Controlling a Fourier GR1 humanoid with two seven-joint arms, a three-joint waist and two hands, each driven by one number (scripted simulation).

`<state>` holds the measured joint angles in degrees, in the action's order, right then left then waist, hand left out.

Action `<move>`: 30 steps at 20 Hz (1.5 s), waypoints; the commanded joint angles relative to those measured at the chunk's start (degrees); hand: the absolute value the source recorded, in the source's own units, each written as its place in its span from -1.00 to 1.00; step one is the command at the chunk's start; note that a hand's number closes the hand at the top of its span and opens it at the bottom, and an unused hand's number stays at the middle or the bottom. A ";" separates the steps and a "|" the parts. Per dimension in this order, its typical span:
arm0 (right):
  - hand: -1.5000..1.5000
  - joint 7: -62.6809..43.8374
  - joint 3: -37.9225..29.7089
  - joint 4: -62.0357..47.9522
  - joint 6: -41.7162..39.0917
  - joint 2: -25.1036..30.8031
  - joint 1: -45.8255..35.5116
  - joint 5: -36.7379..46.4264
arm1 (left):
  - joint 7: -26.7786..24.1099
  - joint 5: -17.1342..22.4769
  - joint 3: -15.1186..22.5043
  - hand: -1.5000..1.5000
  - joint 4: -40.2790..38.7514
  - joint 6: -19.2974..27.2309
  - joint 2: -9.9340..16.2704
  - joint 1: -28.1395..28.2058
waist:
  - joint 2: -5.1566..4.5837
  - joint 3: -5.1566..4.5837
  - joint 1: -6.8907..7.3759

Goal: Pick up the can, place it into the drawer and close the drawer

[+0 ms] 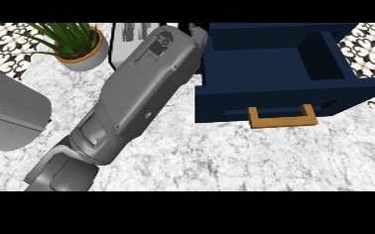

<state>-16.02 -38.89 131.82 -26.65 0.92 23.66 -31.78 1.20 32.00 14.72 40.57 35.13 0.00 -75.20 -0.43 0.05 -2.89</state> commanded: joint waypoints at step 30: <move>-1.00 -3.47 1.62 0.54 1.50 1.73 -5.37 1.53 | -11.13 21.68 20.07 -1.00 -14.00 10.27 0.00 -3.26 | -0.87 0.06 -2.99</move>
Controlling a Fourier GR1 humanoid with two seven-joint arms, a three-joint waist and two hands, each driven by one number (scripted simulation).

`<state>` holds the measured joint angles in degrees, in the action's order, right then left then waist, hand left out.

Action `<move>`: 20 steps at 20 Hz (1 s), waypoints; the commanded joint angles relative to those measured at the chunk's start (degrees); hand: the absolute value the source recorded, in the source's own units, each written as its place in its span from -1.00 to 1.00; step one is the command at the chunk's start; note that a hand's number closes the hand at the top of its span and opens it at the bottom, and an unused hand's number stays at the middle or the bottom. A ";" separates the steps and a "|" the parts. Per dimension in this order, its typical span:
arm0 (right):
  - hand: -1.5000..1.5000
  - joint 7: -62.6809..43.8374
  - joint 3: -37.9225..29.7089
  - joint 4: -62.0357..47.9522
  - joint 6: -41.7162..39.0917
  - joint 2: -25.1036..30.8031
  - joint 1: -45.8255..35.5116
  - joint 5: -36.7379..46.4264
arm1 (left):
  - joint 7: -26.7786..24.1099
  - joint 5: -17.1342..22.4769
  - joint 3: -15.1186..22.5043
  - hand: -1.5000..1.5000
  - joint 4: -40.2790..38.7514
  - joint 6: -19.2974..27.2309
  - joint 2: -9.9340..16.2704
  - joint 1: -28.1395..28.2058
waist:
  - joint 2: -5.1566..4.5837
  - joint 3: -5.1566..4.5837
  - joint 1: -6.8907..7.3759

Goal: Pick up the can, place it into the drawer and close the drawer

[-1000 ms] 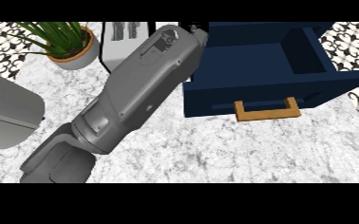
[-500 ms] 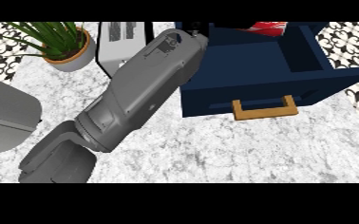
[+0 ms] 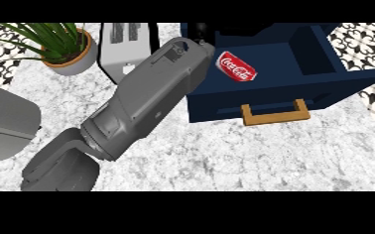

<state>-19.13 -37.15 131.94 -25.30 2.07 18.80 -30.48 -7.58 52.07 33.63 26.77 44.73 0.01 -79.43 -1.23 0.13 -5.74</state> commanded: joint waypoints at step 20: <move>-1.00 13.88 7.51 8.62 -4.77 2.85 -9.38 30.96 | -8.68 6.70 -0.66 -1.00 -1.01 -0.43 0.00 -4.06 | 0.08 -0.08 3.66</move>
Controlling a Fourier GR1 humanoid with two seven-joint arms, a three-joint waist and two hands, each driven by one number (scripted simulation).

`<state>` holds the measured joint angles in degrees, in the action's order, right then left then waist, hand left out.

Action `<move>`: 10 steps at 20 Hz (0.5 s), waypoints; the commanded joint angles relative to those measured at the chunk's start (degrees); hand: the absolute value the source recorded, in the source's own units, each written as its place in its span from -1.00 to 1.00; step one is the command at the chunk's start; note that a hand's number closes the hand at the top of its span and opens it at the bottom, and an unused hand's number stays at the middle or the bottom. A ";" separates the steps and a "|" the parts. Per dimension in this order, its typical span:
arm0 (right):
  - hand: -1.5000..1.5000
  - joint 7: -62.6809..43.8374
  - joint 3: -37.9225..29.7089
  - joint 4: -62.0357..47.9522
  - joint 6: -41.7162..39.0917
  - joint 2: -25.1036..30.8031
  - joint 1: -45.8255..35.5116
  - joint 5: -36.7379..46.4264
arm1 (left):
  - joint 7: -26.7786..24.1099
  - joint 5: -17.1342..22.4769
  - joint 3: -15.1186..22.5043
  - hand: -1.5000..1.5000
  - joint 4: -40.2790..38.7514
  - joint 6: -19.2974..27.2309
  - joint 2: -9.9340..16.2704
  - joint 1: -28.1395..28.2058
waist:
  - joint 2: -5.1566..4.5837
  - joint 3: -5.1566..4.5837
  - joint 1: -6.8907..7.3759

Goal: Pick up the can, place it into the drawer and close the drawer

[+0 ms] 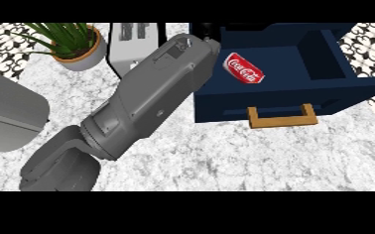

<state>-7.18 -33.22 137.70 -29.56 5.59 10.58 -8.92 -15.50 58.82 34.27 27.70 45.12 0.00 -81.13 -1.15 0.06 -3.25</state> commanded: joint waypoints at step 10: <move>-1.00 5.30 20.77 -7.96 5.90 -0.09 -12.86 38.77 | -0.26 1.20 -0.89 -1.00 -0.67 -1.77 0.00 0.17 | 0.25 -0.05 3.46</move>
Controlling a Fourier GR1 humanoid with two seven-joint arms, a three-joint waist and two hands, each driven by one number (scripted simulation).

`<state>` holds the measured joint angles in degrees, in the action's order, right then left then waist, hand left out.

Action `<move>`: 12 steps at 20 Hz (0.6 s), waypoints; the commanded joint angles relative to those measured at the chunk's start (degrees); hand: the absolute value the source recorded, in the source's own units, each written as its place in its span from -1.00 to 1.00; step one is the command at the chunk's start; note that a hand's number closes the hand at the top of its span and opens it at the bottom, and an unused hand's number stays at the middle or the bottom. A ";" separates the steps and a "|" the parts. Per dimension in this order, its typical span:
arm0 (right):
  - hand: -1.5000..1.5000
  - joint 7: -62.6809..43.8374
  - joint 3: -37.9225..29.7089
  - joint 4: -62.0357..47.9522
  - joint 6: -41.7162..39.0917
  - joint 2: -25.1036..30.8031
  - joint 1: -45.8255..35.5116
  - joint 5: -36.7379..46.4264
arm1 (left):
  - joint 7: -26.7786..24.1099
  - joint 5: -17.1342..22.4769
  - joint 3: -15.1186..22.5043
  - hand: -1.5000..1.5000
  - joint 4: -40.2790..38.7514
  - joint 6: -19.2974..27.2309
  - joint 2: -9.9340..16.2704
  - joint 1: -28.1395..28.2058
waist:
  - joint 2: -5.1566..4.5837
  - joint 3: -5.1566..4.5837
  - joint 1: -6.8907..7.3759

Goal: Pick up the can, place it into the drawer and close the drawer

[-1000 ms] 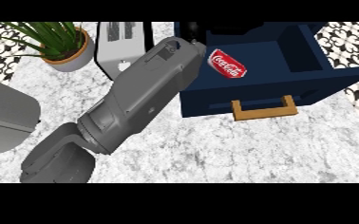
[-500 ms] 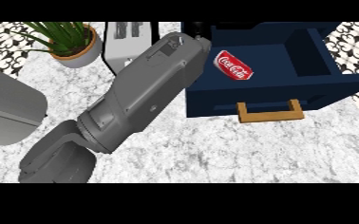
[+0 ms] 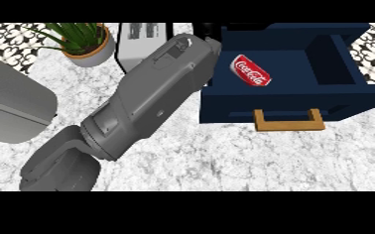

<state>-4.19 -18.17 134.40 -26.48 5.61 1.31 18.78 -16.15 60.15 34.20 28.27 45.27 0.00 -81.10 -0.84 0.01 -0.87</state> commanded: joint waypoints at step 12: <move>-1.00 6.26 17.18 -30.11 14.64 2.18 -19.87 32.62 | 8.71 -3.35 -0.85 -1.00 4.79 0.38 5.41 -0.28 | 0.83 -0.02 2.44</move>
<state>1.21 -3.53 111.49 -14.20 6.79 -14.20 46.00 -11.10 57.57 33.47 31.16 46.10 2.36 -80.77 -0.23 -0.01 1.17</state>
